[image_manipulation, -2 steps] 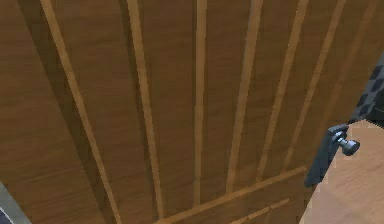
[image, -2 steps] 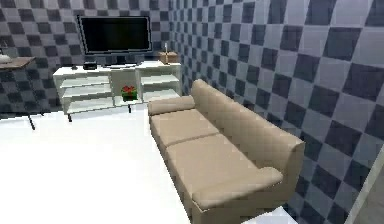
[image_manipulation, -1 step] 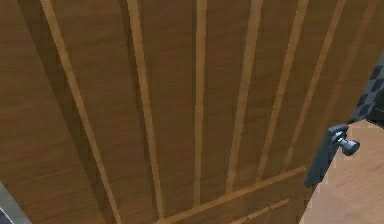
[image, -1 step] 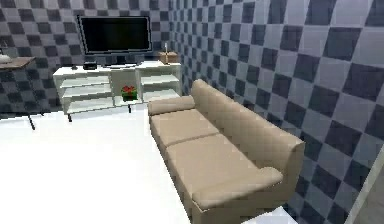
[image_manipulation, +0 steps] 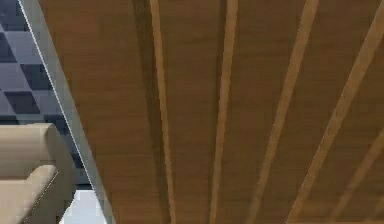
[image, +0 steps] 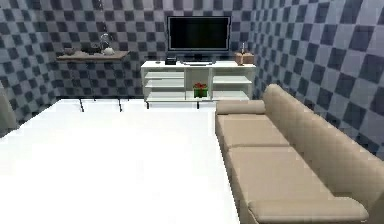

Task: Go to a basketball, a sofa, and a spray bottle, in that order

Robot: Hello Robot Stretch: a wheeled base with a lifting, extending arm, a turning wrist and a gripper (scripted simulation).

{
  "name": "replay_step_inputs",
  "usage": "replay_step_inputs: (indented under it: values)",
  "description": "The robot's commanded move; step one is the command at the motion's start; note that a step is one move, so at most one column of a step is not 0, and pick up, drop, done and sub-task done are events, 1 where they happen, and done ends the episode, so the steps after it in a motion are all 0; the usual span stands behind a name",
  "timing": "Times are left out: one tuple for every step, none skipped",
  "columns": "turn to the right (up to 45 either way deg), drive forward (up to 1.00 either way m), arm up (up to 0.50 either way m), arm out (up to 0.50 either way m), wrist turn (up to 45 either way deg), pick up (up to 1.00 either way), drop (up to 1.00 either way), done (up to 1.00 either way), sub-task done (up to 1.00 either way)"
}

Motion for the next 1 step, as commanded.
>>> replay_step_inputs:
  values:
    - [0.0, 0.35, 0.00, 0.00, 0.0, 0.00, 0.00, 0.00, 0.00]
